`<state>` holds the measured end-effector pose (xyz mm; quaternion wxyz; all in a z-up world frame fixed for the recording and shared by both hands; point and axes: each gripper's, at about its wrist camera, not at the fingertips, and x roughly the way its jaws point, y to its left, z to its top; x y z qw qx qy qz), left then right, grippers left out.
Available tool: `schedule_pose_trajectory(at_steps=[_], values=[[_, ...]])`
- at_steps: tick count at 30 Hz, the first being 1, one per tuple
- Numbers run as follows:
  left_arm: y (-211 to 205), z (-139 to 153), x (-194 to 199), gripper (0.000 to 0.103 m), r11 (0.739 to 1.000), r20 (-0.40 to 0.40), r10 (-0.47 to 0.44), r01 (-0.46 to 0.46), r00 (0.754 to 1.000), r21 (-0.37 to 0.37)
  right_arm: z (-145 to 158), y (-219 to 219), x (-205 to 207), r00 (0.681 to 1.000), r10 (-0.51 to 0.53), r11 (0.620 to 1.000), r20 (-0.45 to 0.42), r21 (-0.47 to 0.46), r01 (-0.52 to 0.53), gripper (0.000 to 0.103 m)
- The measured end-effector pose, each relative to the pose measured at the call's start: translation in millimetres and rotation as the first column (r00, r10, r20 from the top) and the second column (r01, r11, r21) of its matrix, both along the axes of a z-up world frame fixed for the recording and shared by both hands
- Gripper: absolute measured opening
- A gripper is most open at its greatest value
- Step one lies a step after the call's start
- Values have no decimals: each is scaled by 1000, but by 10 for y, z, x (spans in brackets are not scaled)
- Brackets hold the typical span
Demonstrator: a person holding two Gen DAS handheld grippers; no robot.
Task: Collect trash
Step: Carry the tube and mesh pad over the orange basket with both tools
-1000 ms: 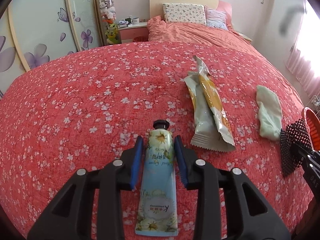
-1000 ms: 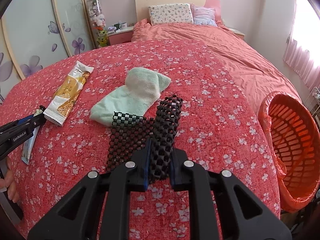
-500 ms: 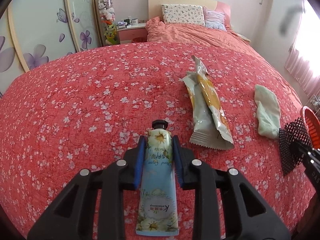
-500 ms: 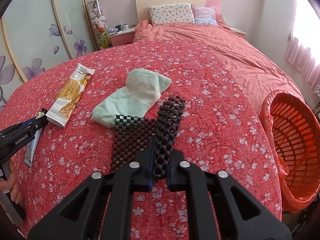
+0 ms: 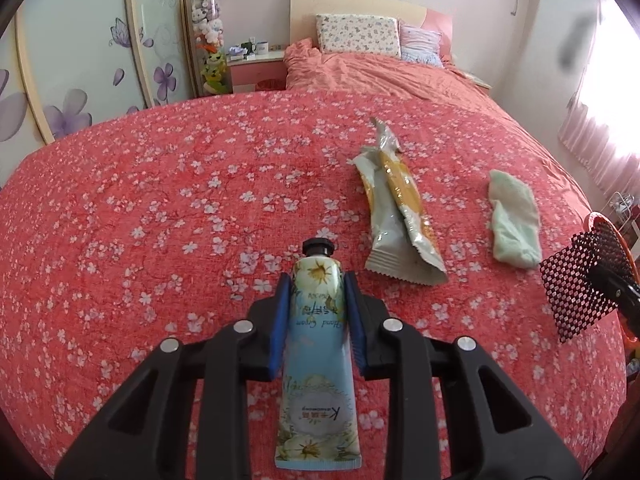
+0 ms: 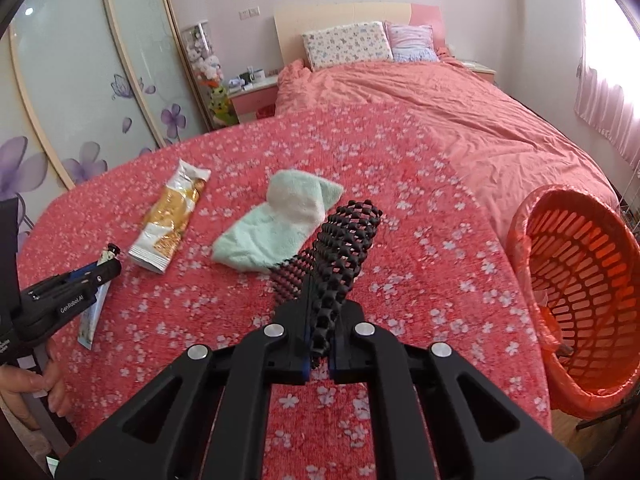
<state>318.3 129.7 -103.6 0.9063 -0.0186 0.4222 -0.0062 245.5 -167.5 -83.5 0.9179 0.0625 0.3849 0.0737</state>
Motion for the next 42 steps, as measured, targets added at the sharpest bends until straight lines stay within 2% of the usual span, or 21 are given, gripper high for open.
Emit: schedule_pose_trajectory(at_steps=[11,19,25,34,42], values=[[-189,379,-166,27,999,54,-42,43,998,-1,255,-112,-176,998,-21,1000,59,17,20,6],[-571,759,-315,27,993,115,-116,118,987,-11,503,-369,-388,991,-58,998,122,42,53,5],[-1019,958,-426,27,979,152,-193,201,969,-39,665,-657,-554,978,-115,993,175,59,106,6],[-1874,1122,-573,27,927,197,-348,368,917,-73,741,-1225,-731,947,-237,971,217,60,230,5],[-2710,1080,-568,27,864,203,-468,494,860,-99,599,-1773,-753,921,-341,940,187,86,330,5]])
